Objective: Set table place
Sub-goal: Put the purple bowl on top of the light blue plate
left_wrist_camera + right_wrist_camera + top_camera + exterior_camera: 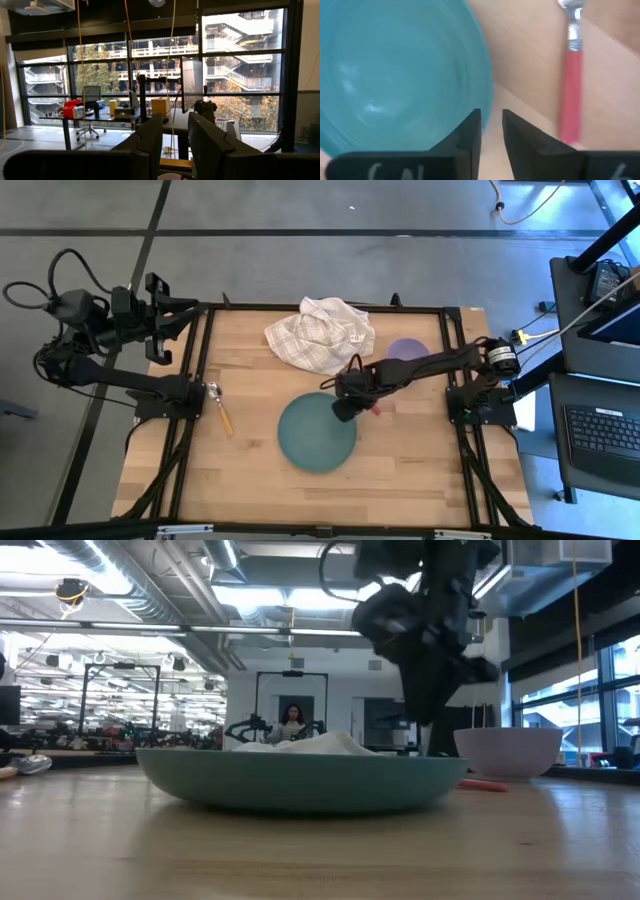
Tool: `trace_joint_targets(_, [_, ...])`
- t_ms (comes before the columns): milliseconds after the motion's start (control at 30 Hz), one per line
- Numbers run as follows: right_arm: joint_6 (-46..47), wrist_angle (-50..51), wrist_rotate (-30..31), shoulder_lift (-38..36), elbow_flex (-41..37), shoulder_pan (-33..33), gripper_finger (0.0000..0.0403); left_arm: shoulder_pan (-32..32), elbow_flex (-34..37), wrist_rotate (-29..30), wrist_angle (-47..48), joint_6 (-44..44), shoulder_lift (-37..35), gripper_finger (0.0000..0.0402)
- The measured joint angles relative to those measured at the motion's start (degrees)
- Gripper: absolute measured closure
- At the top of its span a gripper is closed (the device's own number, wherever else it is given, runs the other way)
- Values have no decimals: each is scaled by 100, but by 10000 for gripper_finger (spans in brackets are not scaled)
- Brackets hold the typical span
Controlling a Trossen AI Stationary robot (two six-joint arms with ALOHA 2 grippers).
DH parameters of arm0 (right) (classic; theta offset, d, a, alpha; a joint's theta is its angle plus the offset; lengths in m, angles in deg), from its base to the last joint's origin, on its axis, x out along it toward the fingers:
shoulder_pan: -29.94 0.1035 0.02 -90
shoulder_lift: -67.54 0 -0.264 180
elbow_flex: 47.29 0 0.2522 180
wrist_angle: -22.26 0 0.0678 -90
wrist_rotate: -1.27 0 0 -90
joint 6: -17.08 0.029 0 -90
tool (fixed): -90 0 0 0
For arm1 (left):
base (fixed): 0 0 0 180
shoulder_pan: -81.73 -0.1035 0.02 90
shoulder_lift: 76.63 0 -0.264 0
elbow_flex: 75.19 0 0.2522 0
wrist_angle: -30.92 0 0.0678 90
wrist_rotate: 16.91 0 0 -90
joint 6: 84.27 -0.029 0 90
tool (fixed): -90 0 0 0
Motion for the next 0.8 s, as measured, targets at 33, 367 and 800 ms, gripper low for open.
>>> trace_joint_targets(33, [-127, 277, 0, 0, 144, 0, 323, 0, 0, 0, 0, 0, 0, 315])
trace_joint_targets(367, [-1161, 3295, 310, 0, 1622, -81, 334, 0, 0, 0, 0, 0, 0, 315])
trace_joint_targets(800, [-1370, 4242, 811, 2, 1468, -582, 334, 0, 0, 0, 0, 0, 0, 315])
